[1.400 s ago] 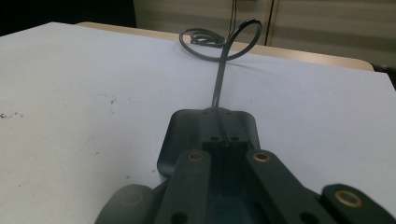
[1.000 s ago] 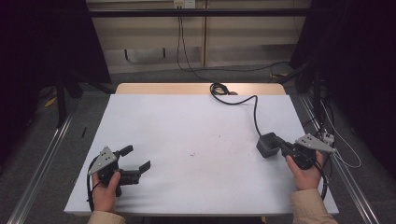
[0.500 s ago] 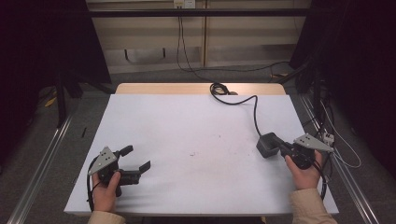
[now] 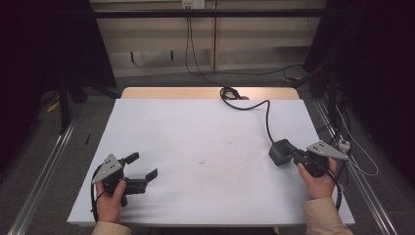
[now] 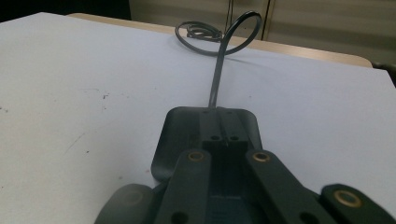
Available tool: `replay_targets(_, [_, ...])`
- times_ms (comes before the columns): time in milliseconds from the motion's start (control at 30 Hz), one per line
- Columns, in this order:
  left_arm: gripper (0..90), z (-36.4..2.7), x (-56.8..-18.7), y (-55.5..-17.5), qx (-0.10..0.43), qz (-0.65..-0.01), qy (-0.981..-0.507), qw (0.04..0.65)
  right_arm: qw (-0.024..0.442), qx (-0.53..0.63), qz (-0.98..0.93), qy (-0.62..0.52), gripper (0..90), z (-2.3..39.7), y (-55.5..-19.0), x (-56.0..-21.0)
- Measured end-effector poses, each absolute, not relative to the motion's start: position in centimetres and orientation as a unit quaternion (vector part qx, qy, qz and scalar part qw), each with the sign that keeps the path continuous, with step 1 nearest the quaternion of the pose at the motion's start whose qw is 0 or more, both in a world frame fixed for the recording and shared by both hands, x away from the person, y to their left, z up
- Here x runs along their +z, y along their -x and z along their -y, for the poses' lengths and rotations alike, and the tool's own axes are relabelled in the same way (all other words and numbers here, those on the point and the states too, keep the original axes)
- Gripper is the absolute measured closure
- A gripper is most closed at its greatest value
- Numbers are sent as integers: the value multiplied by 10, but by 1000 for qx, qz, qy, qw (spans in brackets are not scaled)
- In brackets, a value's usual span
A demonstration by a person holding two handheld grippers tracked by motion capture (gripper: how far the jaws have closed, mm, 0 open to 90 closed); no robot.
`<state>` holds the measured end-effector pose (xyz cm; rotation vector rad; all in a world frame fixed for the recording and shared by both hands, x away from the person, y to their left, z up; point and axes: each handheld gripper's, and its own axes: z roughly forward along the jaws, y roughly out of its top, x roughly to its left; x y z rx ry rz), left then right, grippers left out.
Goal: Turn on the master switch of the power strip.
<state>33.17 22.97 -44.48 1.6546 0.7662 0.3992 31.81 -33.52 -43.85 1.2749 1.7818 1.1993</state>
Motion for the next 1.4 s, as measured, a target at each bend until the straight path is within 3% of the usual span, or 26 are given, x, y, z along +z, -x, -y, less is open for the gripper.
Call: replay_targets(1400, [32, -229, -446, -331, 172, -330, -713, 594, 312, 462, -668, -492, 900, 335, -317, -441])
